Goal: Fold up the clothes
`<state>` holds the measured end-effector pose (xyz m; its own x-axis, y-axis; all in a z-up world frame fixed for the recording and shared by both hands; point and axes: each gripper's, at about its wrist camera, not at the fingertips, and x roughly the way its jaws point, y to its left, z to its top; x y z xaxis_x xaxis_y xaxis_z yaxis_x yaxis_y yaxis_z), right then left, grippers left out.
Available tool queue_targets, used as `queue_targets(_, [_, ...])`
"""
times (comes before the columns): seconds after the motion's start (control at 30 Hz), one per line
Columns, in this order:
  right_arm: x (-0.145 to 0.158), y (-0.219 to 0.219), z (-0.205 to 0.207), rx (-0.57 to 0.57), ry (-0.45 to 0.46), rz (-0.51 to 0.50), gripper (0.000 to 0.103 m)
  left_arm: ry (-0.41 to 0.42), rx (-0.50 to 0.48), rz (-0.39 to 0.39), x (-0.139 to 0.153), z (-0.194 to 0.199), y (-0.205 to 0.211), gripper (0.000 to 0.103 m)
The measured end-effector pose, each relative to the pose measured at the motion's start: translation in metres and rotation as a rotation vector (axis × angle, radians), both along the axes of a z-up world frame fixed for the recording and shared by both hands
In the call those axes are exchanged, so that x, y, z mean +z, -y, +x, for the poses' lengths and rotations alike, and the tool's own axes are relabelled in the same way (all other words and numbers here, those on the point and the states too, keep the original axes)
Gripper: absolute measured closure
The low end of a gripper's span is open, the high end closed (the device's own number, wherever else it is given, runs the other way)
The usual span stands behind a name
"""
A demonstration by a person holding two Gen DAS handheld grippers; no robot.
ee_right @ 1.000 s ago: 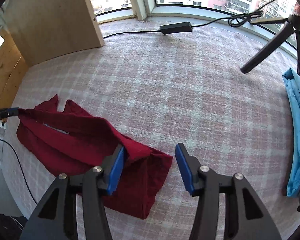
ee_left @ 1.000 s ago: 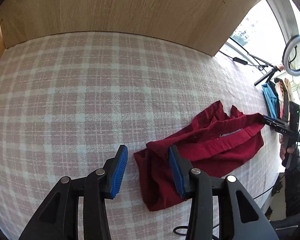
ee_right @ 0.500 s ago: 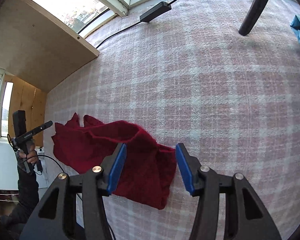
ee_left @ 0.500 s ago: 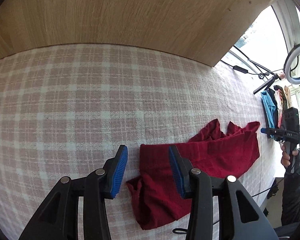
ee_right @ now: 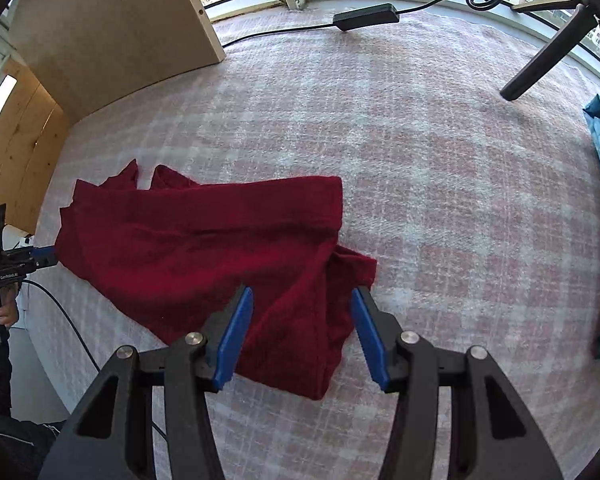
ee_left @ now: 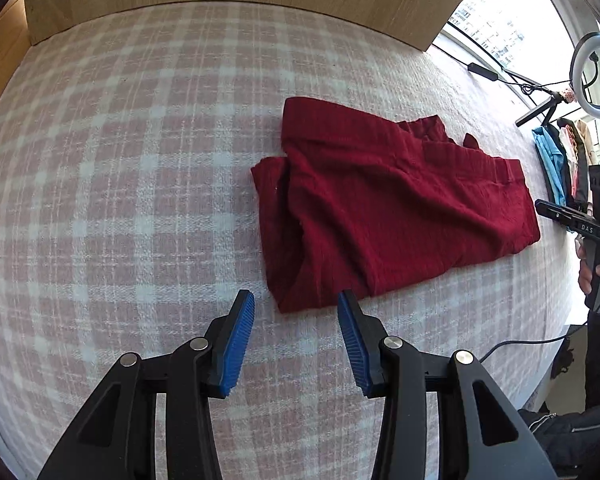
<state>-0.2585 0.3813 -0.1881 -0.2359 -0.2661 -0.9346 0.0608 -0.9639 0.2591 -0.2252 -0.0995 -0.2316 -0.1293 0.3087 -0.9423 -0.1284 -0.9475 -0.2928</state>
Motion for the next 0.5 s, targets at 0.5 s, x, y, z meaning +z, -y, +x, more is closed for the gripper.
queue_targets(0.5, [-0.020, 0.010, 0.021, 0.036, 0.018, 0.017, 0.053, -0.019, -0.056, -0.031, -0.002, -0.011, -0.022, 0.100])
